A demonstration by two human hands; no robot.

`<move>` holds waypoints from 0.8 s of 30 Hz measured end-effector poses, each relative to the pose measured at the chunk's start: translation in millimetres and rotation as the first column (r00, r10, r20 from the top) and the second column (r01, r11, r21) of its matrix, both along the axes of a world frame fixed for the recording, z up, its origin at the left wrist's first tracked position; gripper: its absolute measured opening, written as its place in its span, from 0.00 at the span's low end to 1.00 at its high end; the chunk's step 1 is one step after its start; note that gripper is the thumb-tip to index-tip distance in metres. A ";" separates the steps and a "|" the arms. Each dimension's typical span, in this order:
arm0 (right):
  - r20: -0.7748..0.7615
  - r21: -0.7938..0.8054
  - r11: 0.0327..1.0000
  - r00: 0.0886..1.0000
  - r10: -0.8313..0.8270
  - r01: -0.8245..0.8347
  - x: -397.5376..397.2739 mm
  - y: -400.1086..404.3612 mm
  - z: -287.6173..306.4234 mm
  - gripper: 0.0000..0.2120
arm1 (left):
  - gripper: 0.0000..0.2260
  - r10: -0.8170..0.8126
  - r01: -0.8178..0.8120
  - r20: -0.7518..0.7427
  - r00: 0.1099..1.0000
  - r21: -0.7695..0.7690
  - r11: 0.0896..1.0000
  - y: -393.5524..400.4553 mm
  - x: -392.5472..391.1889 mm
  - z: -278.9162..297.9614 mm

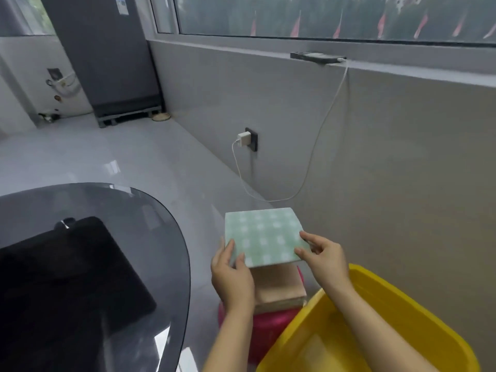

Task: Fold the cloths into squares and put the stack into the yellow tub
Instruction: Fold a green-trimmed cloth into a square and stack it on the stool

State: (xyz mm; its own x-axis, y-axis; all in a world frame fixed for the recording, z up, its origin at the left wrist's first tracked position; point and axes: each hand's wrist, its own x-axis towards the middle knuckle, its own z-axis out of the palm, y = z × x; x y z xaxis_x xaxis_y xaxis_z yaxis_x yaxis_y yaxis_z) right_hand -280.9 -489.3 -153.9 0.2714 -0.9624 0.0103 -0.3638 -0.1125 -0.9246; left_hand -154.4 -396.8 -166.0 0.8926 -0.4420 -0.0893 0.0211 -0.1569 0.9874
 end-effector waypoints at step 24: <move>-0.129 -0.021 0.995 0.986 -0.101 0.099 7.7 23.7 -80.3 0.08 | 0.08 -0.034 0.009 0.138 0.990 0.177 0.984 27.2 9.0 -79.6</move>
